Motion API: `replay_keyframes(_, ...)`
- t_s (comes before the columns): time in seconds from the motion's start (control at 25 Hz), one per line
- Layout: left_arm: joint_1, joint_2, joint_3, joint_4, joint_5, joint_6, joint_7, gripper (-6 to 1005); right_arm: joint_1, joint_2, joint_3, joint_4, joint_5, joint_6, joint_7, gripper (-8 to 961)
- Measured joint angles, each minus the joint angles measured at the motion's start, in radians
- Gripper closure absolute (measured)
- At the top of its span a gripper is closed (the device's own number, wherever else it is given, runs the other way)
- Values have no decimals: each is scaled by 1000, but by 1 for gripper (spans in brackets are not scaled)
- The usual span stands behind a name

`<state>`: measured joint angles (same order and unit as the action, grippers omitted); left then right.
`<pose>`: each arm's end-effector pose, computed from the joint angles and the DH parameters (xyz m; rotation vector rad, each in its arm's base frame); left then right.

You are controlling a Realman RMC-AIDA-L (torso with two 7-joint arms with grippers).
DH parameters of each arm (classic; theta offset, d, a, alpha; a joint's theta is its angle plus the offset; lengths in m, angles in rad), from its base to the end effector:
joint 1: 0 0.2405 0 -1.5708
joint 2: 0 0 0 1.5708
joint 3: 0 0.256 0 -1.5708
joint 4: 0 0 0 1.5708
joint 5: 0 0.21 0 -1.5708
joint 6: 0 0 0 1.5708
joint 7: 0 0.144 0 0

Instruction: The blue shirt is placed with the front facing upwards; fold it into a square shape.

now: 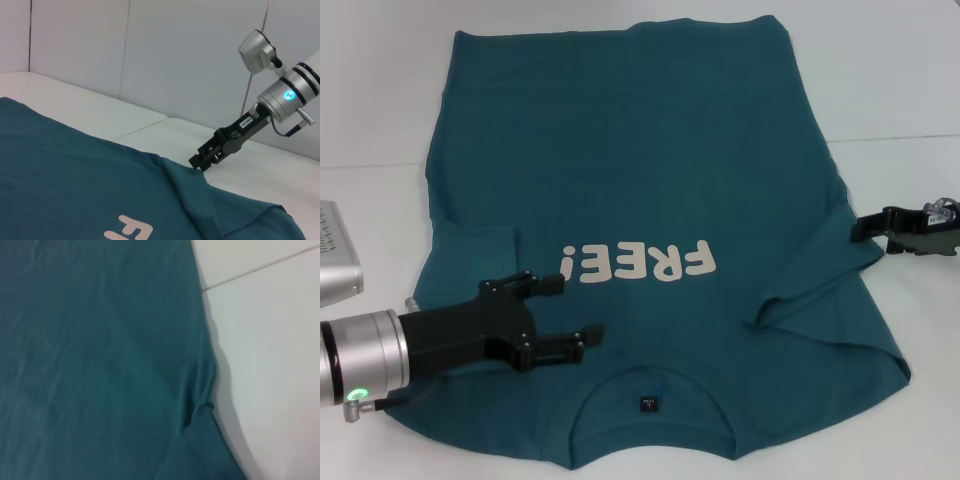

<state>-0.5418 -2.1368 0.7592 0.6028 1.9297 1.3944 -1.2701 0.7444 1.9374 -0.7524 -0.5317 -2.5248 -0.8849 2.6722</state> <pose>-0.2521 0.3383 -0.0364 -2.6725 -0.5521 -0.6835 0.3221 0.4298 0.0487 -1.7343 1.6951 0.1950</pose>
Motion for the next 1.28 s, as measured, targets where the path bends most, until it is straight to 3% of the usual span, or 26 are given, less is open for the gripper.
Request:
replay_keyframes(0.36, -1, -2, 0, 0, 0, 0, 1, 133, 8, 0, -5, 29, -7, 16, 0, 340)
replay_keyframes(0.76, -1, -2, 2, 0, 0, 0, 2, 140, 13, 2, -7, 23, -4, 2, -34, 528)
replay_keyframes(1.2, -1, -2, 2, 0, 0, 0, 2, 147, 15, 8, -7, 12, 0, -8, -57, 944)
replay_keyframes(1.28, -1, -1, 2, 0, 0, 0, 2, 149, 15, 10, -6, 5, 0, -14, -59, 944)
